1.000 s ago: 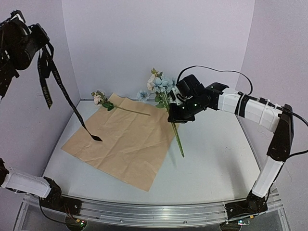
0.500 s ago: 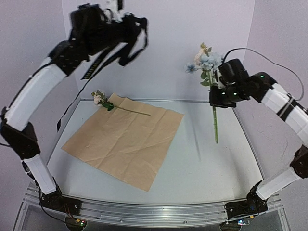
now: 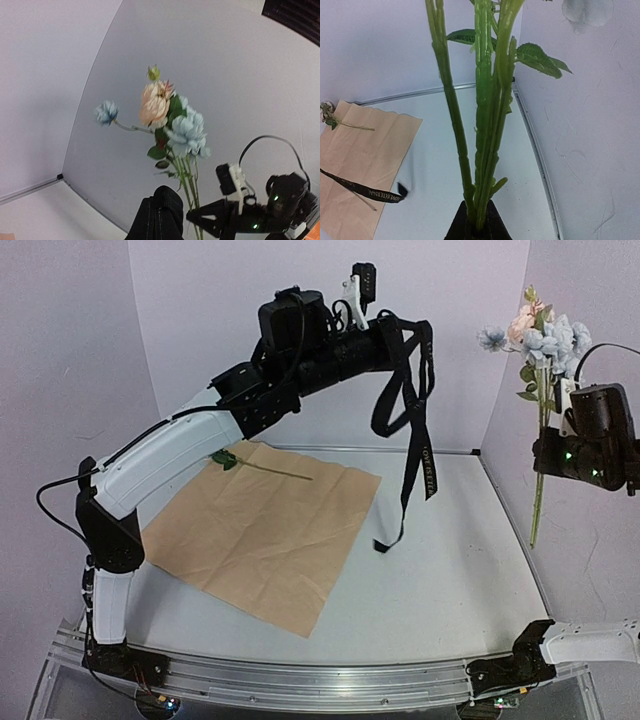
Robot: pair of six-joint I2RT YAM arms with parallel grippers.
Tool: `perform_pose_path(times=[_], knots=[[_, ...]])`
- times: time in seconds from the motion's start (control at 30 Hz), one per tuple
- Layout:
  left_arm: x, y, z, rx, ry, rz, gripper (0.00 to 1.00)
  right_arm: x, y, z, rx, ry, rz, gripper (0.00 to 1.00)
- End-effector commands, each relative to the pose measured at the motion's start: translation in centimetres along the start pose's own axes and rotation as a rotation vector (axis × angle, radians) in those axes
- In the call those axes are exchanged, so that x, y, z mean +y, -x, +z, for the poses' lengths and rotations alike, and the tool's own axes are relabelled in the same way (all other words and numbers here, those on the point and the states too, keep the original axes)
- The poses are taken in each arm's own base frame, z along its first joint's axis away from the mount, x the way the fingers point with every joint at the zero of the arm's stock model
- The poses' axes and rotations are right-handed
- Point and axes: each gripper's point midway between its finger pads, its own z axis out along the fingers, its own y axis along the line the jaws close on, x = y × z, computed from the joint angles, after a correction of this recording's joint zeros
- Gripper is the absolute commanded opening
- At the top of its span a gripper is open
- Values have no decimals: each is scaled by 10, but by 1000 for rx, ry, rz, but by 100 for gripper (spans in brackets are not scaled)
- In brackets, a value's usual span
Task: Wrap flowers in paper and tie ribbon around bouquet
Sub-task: Place the ribbon at the center of the board.
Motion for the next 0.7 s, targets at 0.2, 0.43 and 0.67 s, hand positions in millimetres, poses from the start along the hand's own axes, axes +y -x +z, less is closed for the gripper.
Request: perform_pose_path(times=[0.2,0.43,0.67], knots=[[45,-158,18,365,-50,-183,7,-7,-8,12,16,-87,-59,0],[81,-268,-2,650,33,-173,72,5,-15,22,60,-65,-71,0],[155,-216,-38,532,256,-117,100,32,-22,41,136,-15,-73,0]])
